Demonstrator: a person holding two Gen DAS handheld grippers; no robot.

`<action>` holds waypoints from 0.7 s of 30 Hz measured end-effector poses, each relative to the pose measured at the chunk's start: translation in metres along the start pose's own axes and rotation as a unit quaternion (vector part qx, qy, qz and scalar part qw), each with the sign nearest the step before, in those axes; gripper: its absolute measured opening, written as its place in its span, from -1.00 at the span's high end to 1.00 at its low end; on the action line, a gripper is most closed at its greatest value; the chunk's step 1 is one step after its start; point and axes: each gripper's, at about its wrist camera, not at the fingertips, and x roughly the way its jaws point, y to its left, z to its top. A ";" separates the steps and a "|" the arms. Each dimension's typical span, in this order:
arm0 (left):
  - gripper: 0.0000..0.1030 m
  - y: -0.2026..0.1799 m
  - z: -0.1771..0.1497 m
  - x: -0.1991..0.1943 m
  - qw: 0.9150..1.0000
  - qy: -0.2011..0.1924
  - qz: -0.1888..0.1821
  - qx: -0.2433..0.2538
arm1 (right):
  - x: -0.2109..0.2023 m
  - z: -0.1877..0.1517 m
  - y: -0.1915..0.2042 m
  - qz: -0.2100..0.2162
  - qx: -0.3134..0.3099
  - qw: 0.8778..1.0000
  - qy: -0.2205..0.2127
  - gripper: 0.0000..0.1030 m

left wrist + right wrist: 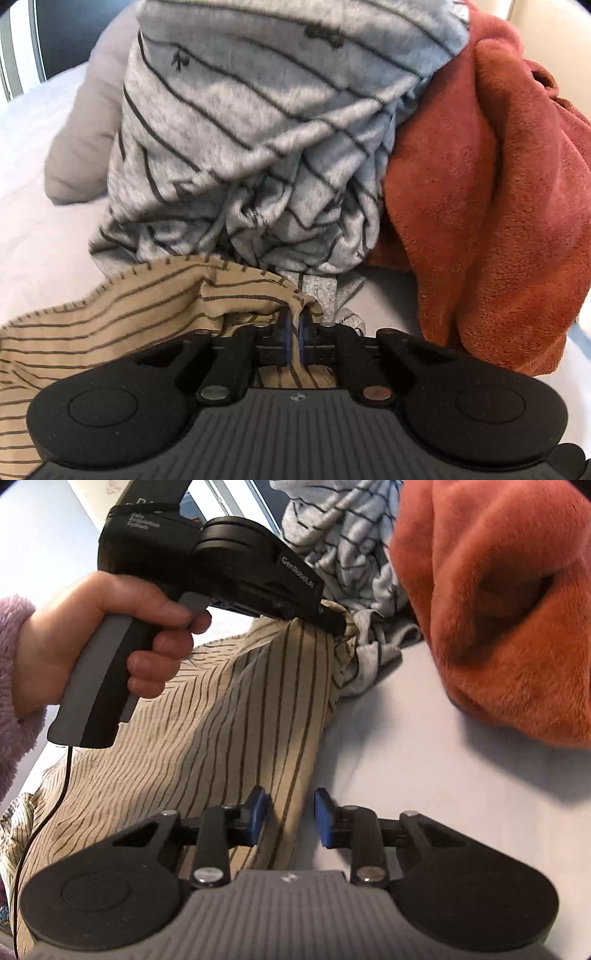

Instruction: Fold clothes

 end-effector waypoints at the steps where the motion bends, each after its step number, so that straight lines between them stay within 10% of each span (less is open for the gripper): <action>1: 0.77 0.001 -0.001 0.001 1.000 -0.002 -0.001 -0.002 | -0.001 -0.001 0.001 -0.002 -0.003 1.000 -0.001 0.35; 5: -0.20 0.012 -0.002 -0.026 0.999 -0.039 -0.014 0.002 | -0.014 -0.001 0.004 -0.017 -0.015 1.000 -0.017 0.04; 10: -0.32 0.039 -0.009 -0.080 0.997 -0.081 -0.004 0.010 | -0.031 -0.003 0.004 -0.047 -0.014 0.998 -0.036 0.03; 21: -0.31 0.111 -0.065 -0.147 0.997 -0.034 0.065 0.031 | -0.054 -0.027 0.094 0.008 -0.112 0.992 -0.060 0.03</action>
